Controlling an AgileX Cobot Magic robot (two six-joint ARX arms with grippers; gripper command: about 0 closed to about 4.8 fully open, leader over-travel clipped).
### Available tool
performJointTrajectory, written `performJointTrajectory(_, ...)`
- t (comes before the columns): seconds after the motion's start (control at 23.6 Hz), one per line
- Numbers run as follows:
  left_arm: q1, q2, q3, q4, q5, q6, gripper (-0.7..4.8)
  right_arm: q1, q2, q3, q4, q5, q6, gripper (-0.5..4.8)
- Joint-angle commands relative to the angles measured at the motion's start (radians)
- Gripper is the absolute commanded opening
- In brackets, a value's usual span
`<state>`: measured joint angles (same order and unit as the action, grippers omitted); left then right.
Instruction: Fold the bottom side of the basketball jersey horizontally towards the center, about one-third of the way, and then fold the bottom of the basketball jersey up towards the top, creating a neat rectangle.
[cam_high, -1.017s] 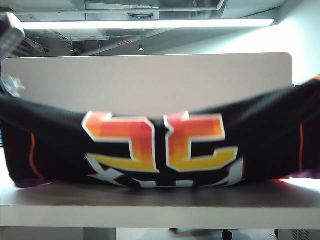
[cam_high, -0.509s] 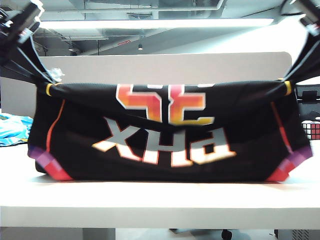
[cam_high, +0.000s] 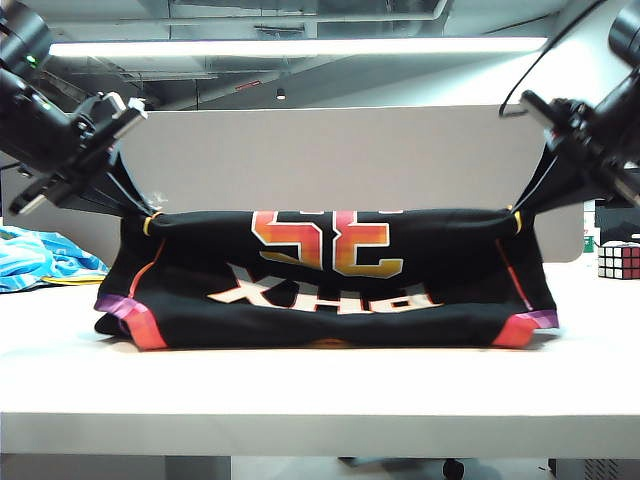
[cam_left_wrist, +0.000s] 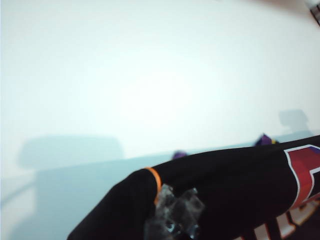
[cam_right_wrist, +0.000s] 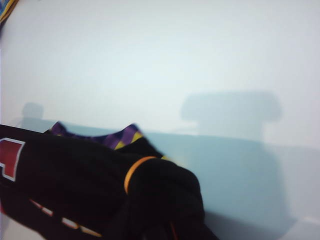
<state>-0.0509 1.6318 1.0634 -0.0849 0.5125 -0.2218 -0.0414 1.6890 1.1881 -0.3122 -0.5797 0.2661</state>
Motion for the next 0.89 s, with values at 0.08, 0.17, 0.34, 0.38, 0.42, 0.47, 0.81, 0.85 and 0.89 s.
performJointTrajectory(0.08, 0.026, 0.114, 0.070, 0.214, -0.057, 0.004, 1.36, -0.001, 0.063, 0.015, 0.233, 0.001, 0.007, 2.21)
performJointTrajectory(0.17, 0.042, 0.153, 0.097, 0.253, -0.056, 0.003, 2.54, -0.007, 0.080, 0.028, 0.334, 0.001, 0.030, 2.87)
performJointTrajectory(0.34, 0.075, 0.153, 0.111, 0.255, -0.033, 0.004, 2.97, -0.019, 0.078, 0.073, 0.338, -0.017, 0.034, 2.85)
performJointTrajectory(0.38, 0.085, 0.146, 0.111, 0.250, -0.010, 0.004, 2.96, -0.030, 0.078, 0.090, 0.322, -0.045, 0.048, 2.84)
performJointTrajectory(0.42, 0.090, 0.136, 0.111, 0.243, 0.020, 0.004, 2.96, -0.039, 0.076, 0.104, 0.302, -0.071, 0.060, 2.82)
performJointTrajectory(0.47, 0.095, 0.124, 0.111, 0.235, 0.052, 0.005, 2.92, -0.040, 0.072, 0.117, 0.277, -0.090, 0.072, 2.70)
performJointTrajectory(0.81, 0.112, -0.032, 0.111, 0.039, 0.122, 0.095, 0.16, -0.041, -0.061, 0.115, 0.064, -0.113, -0.058, 0.17)
performJointTrajectory(0.85, 0.111, -0.055, 0.110, 0.000, 0.122, 0.118, -0.09, -0.041, -0.087, 0.109, 0.046, -0.113, -0.074, -0.12)
performJointTrajectory(0.89, 0.111, -0.085, 0.107, -0.045, 0.122, 0.144, -0.06, -0.040, -0.125, 0.093, 0.034, -0.111, -0.080, -0.08)
